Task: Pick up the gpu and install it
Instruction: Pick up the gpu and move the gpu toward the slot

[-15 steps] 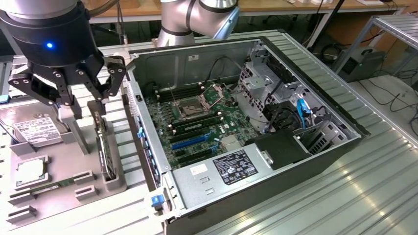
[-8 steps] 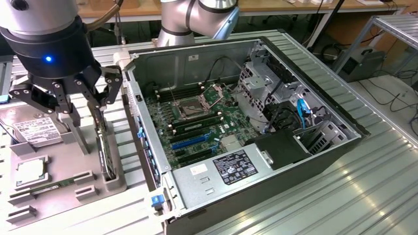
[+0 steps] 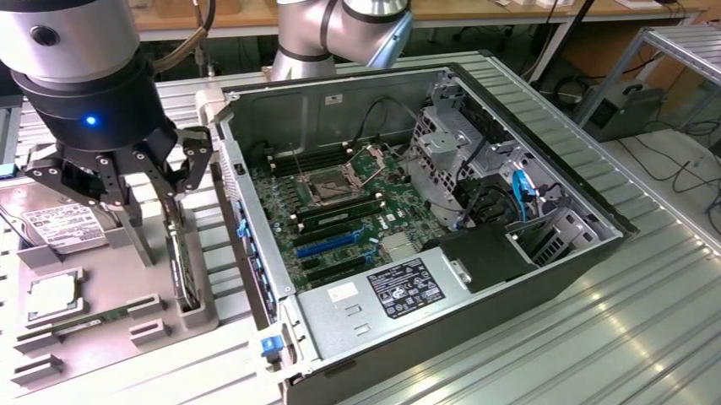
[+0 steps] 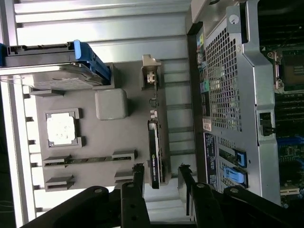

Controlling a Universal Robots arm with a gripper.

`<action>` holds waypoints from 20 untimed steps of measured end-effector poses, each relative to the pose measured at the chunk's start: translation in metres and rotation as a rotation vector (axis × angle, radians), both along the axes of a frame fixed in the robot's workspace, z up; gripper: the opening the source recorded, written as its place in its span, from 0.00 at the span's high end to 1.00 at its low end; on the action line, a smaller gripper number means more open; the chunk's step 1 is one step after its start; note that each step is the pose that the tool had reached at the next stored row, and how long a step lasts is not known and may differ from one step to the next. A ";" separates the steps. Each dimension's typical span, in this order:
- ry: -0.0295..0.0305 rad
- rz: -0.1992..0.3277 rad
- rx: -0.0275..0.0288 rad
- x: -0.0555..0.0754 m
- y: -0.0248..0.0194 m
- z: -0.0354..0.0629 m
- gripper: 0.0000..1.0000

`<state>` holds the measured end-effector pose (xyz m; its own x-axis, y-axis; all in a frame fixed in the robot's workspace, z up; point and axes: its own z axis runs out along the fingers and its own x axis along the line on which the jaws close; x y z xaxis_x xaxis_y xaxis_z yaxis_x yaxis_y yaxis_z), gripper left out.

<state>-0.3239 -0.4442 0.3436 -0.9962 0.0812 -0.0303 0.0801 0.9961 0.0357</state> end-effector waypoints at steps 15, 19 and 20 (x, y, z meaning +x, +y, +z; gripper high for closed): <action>-0.0001 -0.013 0.0001 0.000 0.0050 -0.0311 0.58; -0.0001 -0.017 0.0001 0.000 0.0067 -0.0415 0.58; -0.0002 -0.018 0.0001 0.000 0.0070 -0.0433 0.58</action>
